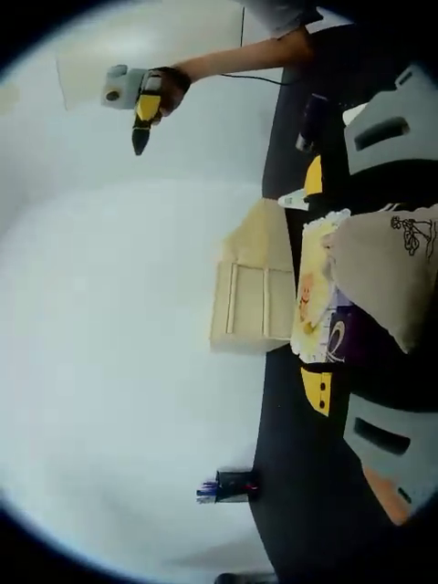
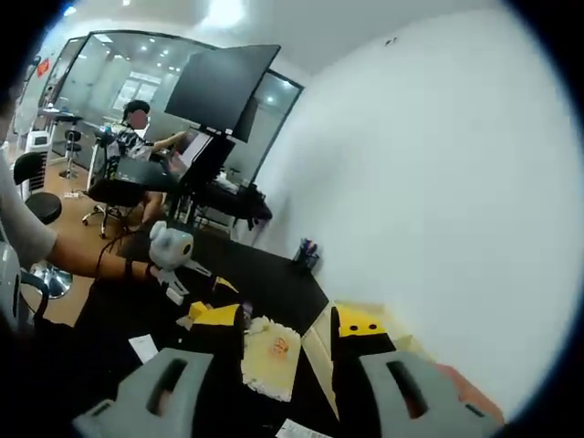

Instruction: Open the drawer, pick up the cosmetic bottles from the table one by one, place them into the drawer, release the gripper, close the drawer, and move the gripper away

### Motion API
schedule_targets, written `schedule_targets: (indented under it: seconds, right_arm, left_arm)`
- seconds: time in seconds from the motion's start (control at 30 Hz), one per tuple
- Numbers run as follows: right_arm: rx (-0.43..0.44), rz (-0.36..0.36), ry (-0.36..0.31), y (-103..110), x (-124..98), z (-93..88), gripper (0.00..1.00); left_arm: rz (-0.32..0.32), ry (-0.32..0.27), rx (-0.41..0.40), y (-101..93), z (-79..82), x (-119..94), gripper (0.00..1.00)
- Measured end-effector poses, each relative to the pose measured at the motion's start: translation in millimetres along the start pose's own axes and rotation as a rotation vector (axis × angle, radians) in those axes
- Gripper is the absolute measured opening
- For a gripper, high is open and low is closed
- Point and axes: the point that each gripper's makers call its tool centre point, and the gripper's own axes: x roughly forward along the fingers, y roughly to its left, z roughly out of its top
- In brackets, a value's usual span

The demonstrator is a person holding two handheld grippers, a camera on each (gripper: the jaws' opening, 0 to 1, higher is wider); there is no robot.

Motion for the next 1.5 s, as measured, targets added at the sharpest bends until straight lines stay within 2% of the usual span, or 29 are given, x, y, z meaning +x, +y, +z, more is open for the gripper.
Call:
schedule_targets:
  seconds: [0.23, 0.4, 0.5, 0.73, 0.97, 1.07, 1.17, 1.27, 1.37, 1.5]
  right_arm:
    - [-0.010, 0.040, 0.043, 11, 15, -10.7, 0.34]
    - [-0.022, 0.077, 0.095, 19, 34, -22.8, 0.33]
    - [-0.026, 0.084, 0.106, 24, 38, -25.8, 0.33]
    - [-0.026, 0.106, 0.128, 30, 48, -32.4, 0.33]
    - [-0.024, 0.144, 0.170, 44, 63, -48.7, 0.34]
    - [-0.027, 0.158, 0.191, 50, 69, -57.0, 0.33]
    - [-0.030, 0.172, 0.212, 55, 76, -64.8, 0.33]
    - [-0.036, 0.184, 0.224, 59, 79, -70.1, 0.33]
    - [-0.037, 0.188, 0.226, 60, 82, -72.2, 0.33]
    - [-0.035, 0.197, 0.230, 60, 88, -75.6, 0.33]
  left_arm:
    - [-0.060, 0.054, 0.040, -17.5, -11.8, 4, 0.72]
    - [-0.066, 0.076, 0.043, -19.7, -16.0, 2, 0.73]
    - [-0.075, 0.087, 0.036, -22.0, -18.2, 1, 0.73]
    - [-0.085, 0.156, 0.048, -26.0, -31.7, 2, 0.74]
    - [-0.093, 0.190, 0.072, -28.3, -33.2, -1, 0.72]
    - [-0.067, 0.190, 0.097, -22.5, -30.9, -4, 0.71]
    - [-0.029, 0.224, 0.097, -13.7, -40.0, -5, 0.70]
    - [-0.045, 0.270, 0.088, -16.2, -51.5, -6, 0.69]
    - [-0.046, 0.319, 0.116, -14.3, -62.7, -2, 0.69]
    - [-0.034, 0.330, 0.123, -11.4, -64.7, -2, 0.66]
